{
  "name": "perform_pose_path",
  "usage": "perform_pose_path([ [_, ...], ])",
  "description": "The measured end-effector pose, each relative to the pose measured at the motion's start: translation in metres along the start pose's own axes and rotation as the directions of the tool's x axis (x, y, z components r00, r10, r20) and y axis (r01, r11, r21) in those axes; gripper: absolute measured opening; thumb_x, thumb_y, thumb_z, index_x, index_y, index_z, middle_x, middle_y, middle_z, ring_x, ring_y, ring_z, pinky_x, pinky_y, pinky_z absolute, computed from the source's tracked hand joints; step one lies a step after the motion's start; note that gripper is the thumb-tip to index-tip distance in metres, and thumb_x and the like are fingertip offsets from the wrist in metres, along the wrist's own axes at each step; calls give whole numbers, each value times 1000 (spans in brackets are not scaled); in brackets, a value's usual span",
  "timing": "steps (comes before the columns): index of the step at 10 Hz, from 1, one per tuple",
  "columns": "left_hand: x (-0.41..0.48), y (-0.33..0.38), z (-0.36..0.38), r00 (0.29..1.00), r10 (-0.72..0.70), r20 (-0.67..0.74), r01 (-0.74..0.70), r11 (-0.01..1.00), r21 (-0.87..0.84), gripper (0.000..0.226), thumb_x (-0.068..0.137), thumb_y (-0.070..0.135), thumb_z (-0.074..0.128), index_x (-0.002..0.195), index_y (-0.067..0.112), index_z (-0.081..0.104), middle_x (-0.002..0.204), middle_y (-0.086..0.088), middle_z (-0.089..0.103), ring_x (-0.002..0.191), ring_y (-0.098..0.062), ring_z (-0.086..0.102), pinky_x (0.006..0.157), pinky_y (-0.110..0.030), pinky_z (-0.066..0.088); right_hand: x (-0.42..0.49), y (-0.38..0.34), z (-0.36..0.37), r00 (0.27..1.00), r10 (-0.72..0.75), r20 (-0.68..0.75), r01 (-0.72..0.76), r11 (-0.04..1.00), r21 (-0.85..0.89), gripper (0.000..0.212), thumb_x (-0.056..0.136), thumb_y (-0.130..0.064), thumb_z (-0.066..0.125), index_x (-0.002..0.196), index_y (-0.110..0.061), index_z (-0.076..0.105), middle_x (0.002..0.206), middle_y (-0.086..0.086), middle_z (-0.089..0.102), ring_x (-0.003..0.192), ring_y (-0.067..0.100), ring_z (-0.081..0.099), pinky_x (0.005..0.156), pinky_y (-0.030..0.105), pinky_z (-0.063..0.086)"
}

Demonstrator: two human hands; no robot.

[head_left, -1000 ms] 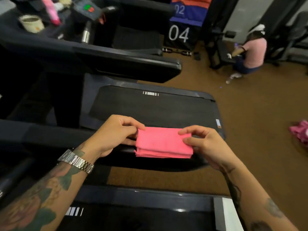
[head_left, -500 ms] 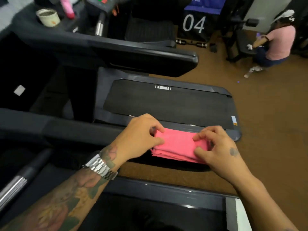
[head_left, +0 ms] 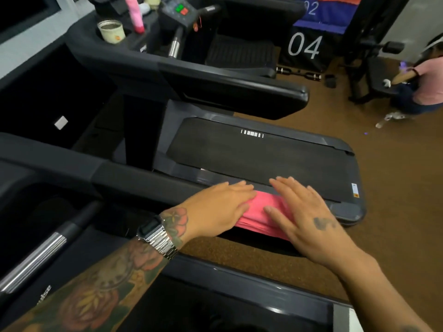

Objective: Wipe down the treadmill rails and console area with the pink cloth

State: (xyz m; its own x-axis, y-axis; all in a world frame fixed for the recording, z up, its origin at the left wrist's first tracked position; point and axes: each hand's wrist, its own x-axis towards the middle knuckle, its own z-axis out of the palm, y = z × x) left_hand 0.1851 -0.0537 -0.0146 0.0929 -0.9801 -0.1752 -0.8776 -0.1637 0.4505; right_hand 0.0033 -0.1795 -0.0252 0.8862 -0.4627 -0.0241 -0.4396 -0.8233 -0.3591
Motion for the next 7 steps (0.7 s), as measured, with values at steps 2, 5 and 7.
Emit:
perform_pose_path([
  [2,-7,-10,14,999,-41,30,37,991,127,50,105,33,25,153,28,15,161,14,9,148,-7,6,121,-36,7,-6,1,18,998,12,63,-2,988,-156,66,98,-60,11,148,-26,35,147,-5,46,141,17,35,116,49,24],
  [5,-27,-11,20,995,-40,-87,46,997,68,51,105,30,25,153,32,11,161,15,9,148,-6,3,121,-38,5,3,-12,5,994,56,89,-53,998,-31,69,93,-67,17,152,-32,22,158,-12,28,149,11,14,120,46,7],
  [7,-37,-6,18,993,-85,-85,98,983,157,53,105,30,24,153,32,4,162,11,10,149,-13,1,121,-43,2,7,-18,18,992,-1,125,11,997,-77,67,95,-63,10,152,-31,23,156,-11,32,147,12,22,120,45,13],
])
